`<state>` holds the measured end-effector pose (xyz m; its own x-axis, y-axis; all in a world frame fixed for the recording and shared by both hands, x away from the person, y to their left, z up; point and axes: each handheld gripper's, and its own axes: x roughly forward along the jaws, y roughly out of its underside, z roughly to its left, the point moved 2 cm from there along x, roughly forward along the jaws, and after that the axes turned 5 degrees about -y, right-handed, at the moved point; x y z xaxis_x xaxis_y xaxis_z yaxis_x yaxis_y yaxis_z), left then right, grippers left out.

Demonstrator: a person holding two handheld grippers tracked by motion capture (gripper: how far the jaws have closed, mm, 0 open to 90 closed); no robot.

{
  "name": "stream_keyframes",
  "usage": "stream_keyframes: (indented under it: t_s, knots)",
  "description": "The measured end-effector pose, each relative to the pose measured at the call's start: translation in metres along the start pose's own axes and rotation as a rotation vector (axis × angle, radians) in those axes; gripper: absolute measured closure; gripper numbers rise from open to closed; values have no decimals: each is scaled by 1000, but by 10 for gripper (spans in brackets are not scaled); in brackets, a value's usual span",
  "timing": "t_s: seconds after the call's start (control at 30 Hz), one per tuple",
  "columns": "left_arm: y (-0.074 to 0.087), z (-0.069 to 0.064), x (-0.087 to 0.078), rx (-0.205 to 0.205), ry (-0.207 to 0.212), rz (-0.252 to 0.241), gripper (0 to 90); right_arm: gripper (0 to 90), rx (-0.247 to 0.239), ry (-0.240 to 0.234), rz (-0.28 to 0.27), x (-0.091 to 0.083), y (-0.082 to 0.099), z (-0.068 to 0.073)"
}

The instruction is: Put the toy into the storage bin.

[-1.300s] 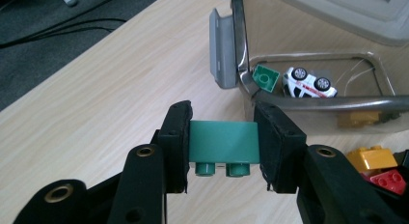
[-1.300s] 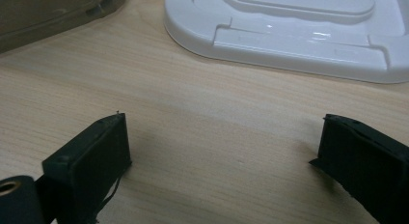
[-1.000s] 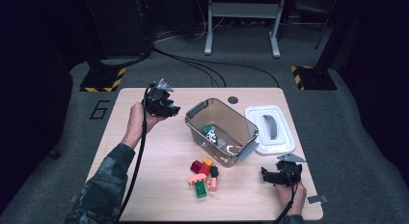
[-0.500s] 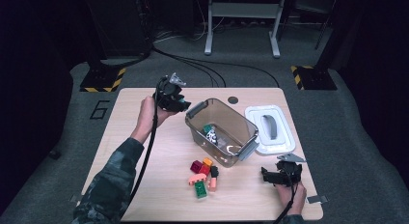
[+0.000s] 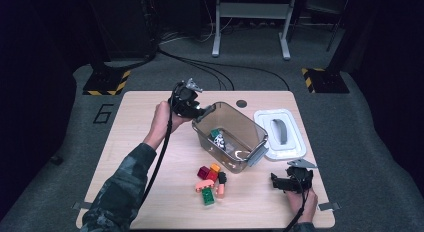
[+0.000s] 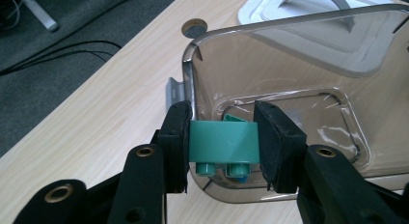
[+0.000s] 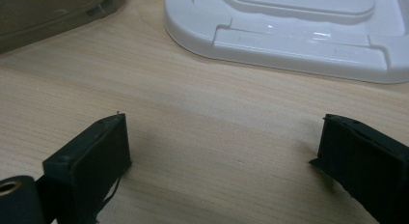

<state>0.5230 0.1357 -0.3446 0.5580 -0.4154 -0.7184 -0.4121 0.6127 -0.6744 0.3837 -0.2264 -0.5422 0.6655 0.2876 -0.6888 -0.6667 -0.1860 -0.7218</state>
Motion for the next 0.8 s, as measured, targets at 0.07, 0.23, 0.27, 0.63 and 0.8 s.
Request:
stream_keyframes:
  t_s: [0.07, 0.23, 0.27, 0.63, 0.8]
  knots:
    - [0, -1, 2, 2, 3, 4, 590, 33, 0, 0, 0, 0, 0, 0]
    - [1, -10, 12, 4, 35, 33, 590, 34, 0, 1, 1, 0, 0, 0]
    - [1, -11, 14, -1, 43, 37, 590, 34, 0, 0, 0, 0, 0, 0]
    - [13, -21, 35, -5, 80, 97, 589, 34, 0, 0, -1, 0, 0, 0]
    - [18, -25, 41, -23, 116, 121, 588, 34, 1, 1, -1, 0, 0, 0]
